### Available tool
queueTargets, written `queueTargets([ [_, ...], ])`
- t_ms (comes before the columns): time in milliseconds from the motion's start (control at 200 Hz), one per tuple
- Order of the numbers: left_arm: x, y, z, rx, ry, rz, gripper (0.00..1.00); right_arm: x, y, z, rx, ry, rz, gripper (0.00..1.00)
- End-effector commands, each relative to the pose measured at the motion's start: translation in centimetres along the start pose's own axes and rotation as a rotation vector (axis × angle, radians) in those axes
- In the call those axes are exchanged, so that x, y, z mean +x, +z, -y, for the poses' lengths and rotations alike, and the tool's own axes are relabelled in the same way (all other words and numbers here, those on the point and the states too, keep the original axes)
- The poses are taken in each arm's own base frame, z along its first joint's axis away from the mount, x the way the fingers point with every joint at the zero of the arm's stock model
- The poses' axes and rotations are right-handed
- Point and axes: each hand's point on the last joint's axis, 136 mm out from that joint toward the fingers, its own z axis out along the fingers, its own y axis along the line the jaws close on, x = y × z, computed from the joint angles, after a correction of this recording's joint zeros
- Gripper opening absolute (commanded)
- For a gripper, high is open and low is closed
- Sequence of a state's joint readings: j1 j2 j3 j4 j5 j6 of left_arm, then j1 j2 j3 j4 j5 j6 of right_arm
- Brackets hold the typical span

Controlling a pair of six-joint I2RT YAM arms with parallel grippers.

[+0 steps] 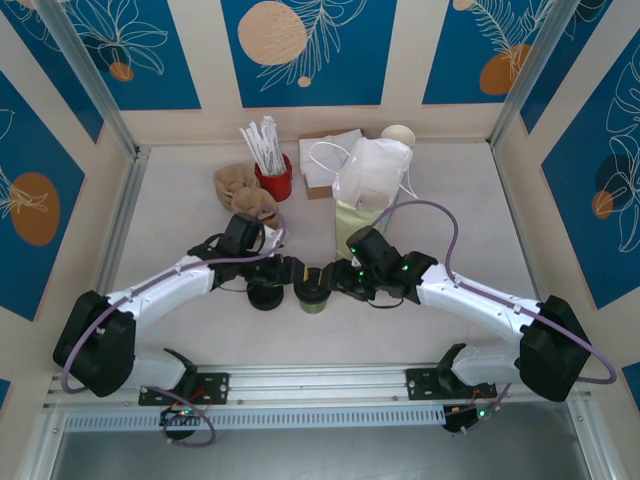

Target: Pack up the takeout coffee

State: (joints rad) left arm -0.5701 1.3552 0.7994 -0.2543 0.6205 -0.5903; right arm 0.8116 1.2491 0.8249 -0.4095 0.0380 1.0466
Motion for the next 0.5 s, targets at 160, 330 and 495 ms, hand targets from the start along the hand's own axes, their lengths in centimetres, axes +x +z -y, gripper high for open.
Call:
queueTargets([
  [160, -0.2, 0.2, -0.3, -0.039, 0.049, -0.019, 0.50, -0.3, -0.5, 0.9, 0.049, 0.007, 0.006, 0.53],
  [330, -0.1, 0.3, -0.2, -0.038, 0.053, -0.023, 0.48, -0.2, -0.3, 1.5, 0.059, 0.021, 0.000, 0.51],
  [495, 0.1, 0.3, -0.5, -0.040, 0.050, -0.025, 0.48, 0.1, -0.1, 1.8, 0.063, 0.030, -0.009, 0.50],
])
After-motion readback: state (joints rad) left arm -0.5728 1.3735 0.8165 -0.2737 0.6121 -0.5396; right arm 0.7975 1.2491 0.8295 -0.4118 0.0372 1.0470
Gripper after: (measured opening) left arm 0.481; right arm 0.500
